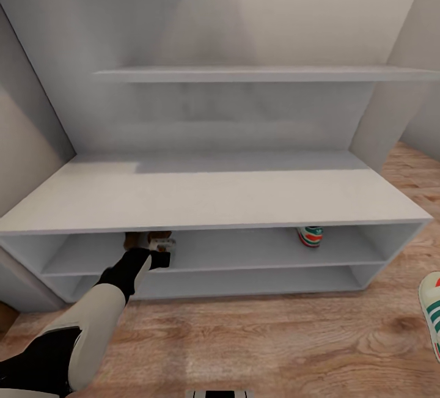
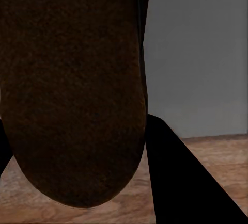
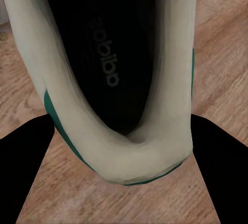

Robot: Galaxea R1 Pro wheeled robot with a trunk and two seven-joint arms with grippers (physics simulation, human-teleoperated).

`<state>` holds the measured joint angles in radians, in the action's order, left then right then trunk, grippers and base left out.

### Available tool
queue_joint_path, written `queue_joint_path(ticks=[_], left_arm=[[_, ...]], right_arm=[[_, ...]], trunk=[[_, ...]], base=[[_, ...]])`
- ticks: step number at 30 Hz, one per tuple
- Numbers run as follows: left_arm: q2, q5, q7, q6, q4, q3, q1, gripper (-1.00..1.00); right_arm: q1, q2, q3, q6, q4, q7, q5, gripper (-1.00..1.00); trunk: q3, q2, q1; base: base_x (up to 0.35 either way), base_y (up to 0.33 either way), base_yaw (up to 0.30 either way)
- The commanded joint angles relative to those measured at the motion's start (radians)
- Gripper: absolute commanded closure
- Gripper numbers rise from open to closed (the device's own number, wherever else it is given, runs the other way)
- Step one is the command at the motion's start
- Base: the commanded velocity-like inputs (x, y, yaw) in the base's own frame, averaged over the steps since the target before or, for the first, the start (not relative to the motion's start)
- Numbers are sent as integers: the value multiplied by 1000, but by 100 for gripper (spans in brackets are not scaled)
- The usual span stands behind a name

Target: Pick up the two gym shoes and the two sandals from the corridor floor and place them onto the hallstand (shoe rack) in the corridor, making sure they are on the rack and not on the floor. Arrange them so the two gym shoes are next to each other and the two sandals are next to each other.

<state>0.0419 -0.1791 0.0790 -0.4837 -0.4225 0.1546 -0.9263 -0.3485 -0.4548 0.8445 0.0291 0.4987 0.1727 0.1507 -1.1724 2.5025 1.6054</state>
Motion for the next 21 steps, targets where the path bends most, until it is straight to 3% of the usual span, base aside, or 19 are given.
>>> queue_joint_path(ticks=[1,7,21], left_arm=[[1,-14,10,-6,-2,8,0,100],[0,-14,10,-6,-2,8,0,100],[0,-14,10,-4,-2,8,0,100]], right_arm=[[-1,1,8,3,1,9,10,100],[-1,1,8,3,1,9,10,100],[-1,1,8,3,1,8,10,100]], trunk=[[-1,0,0],[-1,0,0],[-1,0,0]], base=[[148,17,0],[200,51,0],[61,28,0]])
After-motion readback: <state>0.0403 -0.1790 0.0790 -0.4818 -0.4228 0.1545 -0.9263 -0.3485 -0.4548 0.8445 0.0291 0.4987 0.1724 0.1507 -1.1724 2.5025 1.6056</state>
